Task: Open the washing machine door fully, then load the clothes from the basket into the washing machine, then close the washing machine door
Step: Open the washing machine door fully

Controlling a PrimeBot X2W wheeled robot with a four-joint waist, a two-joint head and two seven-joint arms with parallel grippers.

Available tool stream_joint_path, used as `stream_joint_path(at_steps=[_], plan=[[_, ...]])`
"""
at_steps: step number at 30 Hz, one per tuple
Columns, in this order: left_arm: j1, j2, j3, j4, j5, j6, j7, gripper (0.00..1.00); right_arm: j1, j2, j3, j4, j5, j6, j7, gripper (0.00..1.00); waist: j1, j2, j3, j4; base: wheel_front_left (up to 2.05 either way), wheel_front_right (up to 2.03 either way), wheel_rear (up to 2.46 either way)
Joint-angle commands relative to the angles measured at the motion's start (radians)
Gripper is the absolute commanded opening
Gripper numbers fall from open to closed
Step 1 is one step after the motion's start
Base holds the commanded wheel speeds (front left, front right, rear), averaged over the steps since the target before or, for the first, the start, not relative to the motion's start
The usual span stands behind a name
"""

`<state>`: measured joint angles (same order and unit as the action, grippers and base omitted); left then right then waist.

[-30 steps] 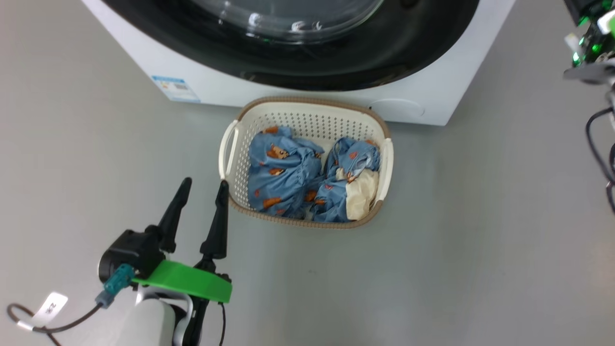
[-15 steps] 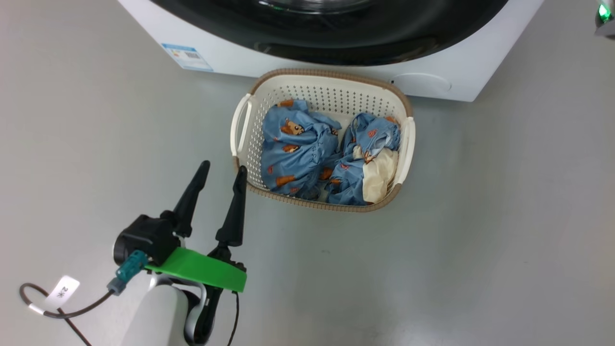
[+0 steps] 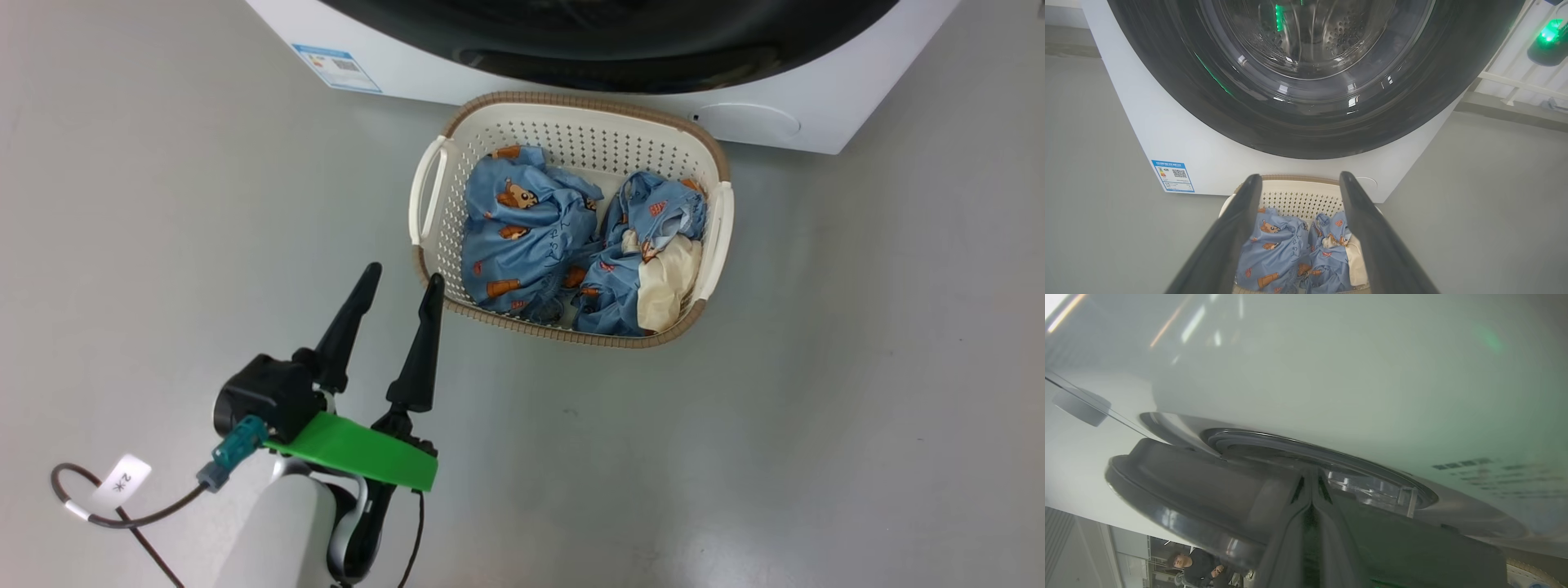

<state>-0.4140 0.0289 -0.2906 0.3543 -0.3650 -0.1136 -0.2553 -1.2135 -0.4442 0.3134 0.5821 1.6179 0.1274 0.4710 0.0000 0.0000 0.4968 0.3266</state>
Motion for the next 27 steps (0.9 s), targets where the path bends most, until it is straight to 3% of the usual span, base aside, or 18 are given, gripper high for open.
stream_joint_path(at_steps=[1,27], plan=[[-0.017,0.021,0.023,-0.029,-0.008,0.008,-0.006,1.00,-0.010,0.025,0.013,-0.022,-0.006,0.003,0.029,0.00,0.0000,0.0000,0.001,0.003,0.00,0.00,0.00],[0.033,0.021,0.043,-0.017,0.002,0.011,-0.006,1.00,0.159,0.083,0.065,-0.065,0.007,0.003,0.199,0.00,0.0000,0.0000,-0.117,-0.025,0.00,0.00,0.00]])
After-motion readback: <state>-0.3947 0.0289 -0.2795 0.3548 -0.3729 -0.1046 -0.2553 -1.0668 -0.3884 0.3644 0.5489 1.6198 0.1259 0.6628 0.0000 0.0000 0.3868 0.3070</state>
